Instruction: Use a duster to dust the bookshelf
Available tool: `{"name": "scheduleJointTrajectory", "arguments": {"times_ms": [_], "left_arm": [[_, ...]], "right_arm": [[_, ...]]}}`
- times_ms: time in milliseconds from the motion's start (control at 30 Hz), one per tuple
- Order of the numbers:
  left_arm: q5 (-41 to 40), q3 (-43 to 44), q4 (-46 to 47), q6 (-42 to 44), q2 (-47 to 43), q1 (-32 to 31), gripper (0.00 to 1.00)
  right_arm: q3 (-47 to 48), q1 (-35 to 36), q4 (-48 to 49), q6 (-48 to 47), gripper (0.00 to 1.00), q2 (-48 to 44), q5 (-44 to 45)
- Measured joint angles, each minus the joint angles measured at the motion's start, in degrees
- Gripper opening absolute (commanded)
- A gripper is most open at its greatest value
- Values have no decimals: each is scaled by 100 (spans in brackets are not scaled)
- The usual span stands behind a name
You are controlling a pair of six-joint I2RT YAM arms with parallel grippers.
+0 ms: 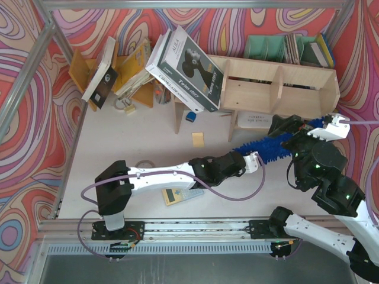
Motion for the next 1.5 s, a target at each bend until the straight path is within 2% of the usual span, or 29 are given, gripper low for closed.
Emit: {"name": "scheduleJointTrajectory", "arguments": {"times_ms": [167,467,667,833,1167,1500], "left_arm": [[138,-179,-72,-127,238,0,0],[227,-94,-741,-249,994,0,0],[181,57,-994,-258,1019,-9,0],[50,-2,-1003,-339,678,-160,0],[-391,-892,-807,-782,-944,-662,0],[-428,-1300,-1526,-1394,-1115,-732,0]], "right_arm": [[0,0,0,0,99,-11,4],[0,0,0,0,99,-26,17],[0,0,0,0,99,-46,22],[0,0,0,0,99,-46,22],[0,0,0,-2,99,-46,22],[0,0,7,-4,99,-31,20]]}}
